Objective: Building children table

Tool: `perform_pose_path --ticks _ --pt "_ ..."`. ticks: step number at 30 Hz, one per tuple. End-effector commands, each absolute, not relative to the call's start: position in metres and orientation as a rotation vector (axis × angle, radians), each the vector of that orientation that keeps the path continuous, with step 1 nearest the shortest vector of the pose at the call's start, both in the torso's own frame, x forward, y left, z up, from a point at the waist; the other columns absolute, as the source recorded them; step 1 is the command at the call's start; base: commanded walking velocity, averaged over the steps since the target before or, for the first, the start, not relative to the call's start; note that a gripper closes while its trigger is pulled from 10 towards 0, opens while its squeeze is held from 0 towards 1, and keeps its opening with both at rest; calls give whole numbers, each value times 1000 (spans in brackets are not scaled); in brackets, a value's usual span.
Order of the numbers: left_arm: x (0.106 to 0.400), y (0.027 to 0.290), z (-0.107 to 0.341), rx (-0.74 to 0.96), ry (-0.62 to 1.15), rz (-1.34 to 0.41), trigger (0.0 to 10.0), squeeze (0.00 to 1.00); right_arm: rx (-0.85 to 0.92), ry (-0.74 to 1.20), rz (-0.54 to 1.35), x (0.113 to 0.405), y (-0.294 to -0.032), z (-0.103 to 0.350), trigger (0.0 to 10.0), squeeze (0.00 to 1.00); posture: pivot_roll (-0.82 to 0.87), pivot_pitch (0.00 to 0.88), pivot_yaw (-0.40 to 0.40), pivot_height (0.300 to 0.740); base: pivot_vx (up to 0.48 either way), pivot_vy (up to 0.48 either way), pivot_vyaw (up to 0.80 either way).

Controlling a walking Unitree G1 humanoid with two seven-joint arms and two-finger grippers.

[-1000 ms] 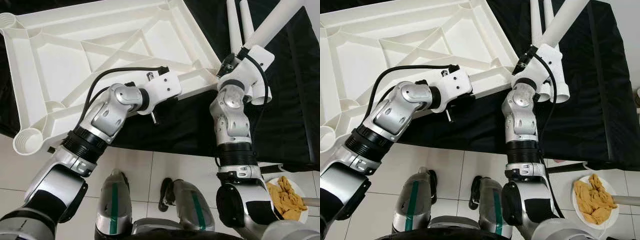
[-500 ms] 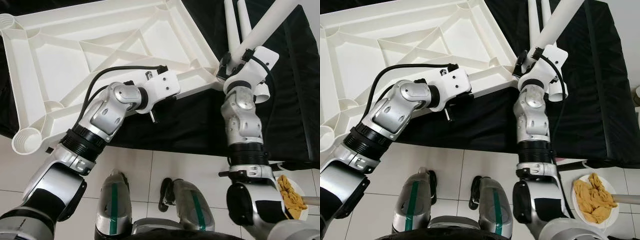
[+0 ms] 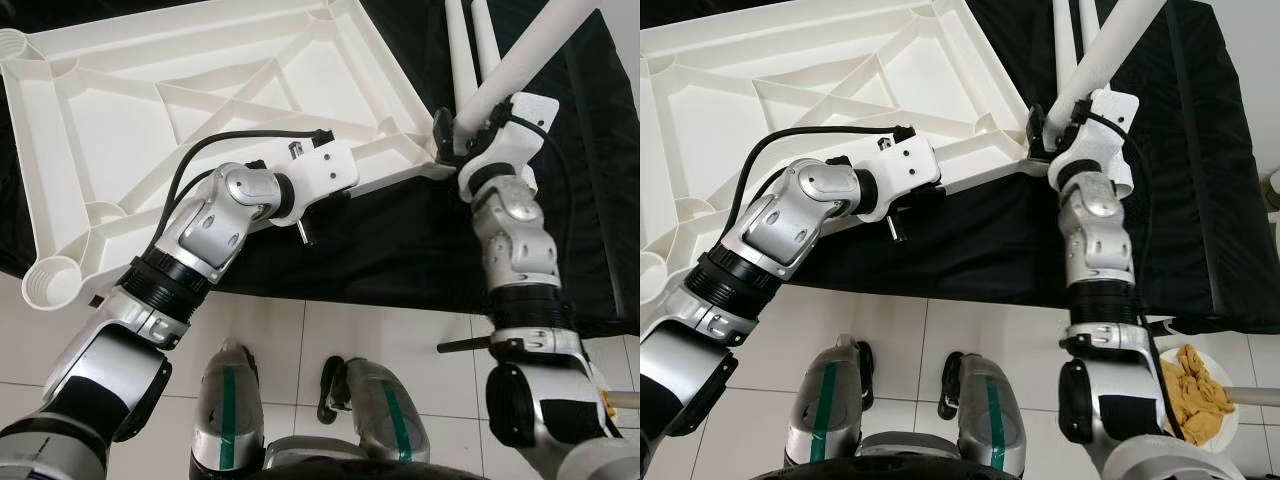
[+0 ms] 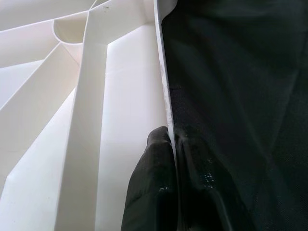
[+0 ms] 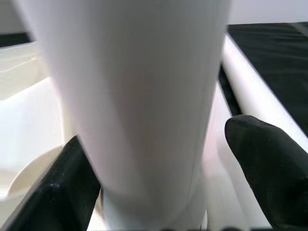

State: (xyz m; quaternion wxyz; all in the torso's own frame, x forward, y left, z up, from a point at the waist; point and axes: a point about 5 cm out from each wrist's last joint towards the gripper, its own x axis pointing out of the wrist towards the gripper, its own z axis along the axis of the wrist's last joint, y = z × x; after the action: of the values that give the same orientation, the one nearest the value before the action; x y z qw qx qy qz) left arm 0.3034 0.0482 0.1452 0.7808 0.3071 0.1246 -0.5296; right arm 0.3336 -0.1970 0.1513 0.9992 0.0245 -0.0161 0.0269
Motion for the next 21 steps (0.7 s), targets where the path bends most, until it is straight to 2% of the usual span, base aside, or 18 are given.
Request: perform_pose_path --ticks 1,8,21 --pt "295 51 125 686 379 -1220 10000 0 33 -29 108 330 -201 149 10000 0 67 61 -62 740 0 0 0" --pt "295 48 125 690 372 -1229 10000 0 -26 -71 266 329 -206 158 10000 0 59 50 -58 740 0 0 0" --pt "294 47 126 695 367 -1235 10000 0 -27 -107 420 333 -214 159 10000 0 63 48 -52 740 0 0 0"
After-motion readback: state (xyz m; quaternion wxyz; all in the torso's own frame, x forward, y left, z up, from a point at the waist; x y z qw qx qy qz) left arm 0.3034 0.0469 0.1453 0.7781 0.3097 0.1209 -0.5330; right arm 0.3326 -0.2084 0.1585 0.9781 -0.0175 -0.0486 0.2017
